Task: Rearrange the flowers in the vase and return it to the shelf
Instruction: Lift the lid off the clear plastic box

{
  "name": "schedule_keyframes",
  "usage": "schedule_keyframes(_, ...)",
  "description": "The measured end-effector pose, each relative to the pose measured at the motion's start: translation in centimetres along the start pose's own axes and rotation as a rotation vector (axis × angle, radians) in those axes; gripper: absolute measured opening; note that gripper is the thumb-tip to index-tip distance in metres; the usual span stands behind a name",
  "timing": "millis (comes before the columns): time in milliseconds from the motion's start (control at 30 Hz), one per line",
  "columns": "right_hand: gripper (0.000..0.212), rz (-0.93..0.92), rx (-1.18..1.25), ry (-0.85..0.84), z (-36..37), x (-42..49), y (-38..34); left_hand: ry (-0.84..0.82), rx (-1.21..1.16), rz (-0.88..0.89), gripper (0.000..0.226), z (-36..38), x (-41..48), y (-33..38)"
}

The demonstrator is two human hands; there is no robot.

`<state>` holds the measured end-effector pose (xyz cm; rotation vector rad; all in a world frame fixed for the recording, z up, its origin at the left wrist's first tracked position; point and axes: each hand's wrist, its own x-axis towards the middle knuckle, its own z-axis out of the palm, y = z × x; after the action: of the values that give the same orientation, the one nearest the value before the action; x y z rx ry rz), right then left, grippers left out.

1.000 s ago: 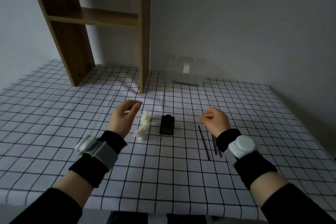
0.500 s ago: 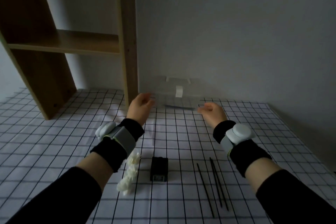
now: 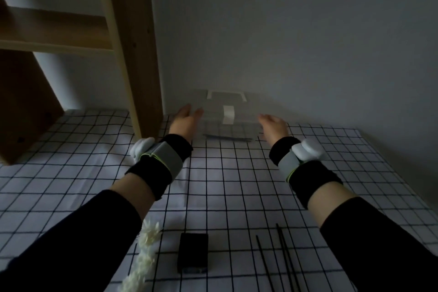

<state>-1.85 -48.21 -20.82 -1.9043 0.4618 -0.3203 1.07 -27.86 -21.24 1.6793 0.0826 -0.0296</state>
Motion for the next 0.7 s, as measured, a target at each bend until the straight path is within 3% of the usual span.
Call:
schedule_keyframes(167, 0.021, -0.014, 0.049, -0.025, -1.0, -2.4, 0.2, -0.009, -0.005, 0.033, 0.062, -0.5, -3.1, 0.5)
schedule_keyframes(367, 0.039, -0.034, 0.050, -0.071, -3.3, -6.7, 1.0, -0.056, 0.015, 0.024, 0.064, -1.8, -8.6, 0.0)
schedule_keyframes(533, 0.030, -0.041, 0.060, -0.104, -4.7, -10.2, 1.3, -0.069, 0.003, 0.019, 0.063, -2.9, -12.3, 0.2)
schedule_keyframes(700, 0.038, -0.027, 0.063, -0.105, -5.0, -11.9, 1.7, -0.050, 0.113, 0.056, 0.051, -3.3, -14.5, -0.1)
